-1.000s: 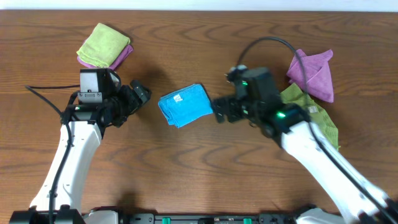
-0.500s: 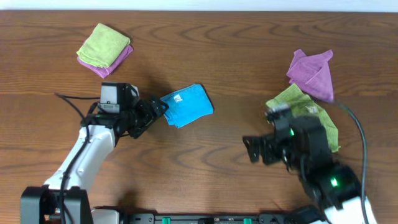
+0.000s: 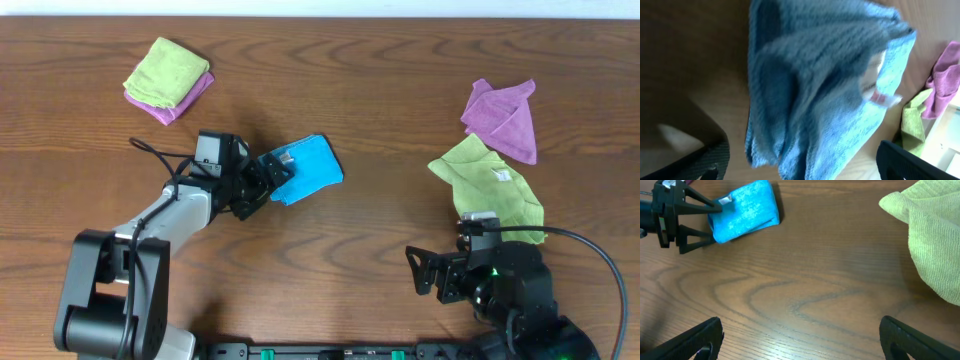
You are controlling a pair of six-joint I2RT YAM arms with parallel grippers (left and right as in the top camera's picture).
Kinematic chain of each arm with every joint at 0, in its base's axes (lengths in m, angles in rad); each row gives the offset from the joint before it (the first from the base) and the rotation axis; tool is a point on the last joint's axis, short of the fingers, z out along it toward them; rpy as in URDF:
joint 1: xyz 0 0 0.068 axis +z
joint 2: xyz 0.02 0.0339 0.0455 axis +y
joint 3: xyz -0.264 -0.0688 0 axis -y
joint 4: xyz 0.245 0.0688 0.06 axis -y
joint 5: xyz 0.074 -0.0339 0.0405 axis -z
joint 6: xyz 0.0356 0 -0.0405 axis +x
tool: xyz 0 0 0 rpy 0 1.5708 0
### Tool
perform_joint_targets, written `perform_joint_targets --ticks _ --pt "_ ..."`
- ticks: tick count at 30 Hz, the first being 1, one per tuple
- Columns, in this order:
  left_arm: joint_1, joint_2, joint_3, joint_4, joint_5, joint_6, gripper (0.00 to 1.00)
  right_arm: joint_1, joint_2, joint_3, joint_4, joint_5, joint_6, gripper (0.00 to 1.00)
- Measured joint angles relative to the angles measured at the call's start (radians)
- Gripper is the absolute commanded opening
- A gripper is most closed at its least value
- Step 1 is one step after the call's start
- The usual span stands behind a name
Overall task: Fold the cloth
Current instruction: 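Carry the folded blue cloth with the left gripper to the far-left stack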
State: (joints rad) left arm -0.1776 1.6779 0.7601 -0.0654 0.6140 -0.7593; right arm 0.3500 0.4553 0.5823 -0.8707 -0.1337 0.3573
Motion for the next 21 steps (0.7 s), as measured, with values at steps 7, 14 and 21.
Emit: perform_joint_targets --ticks 7,14,21 --pt "-0.010 0.075 0.013 0.126 0.035 -0.018 0.55 0.000 0.000 0.000 0.000 0.000 0.003 0.99" --pt "-0.023 0.168 0.010 0.245 0.048 -0.008 0.06 0.000 0.000 -0.001 -0.001 0.000 0.003 0.99" --pt "-0.021 0.143 0.050 0.352 0.081 0.001 0.06 0.000 0.000 -0.001 0.000 0.000 0.003 0.99"
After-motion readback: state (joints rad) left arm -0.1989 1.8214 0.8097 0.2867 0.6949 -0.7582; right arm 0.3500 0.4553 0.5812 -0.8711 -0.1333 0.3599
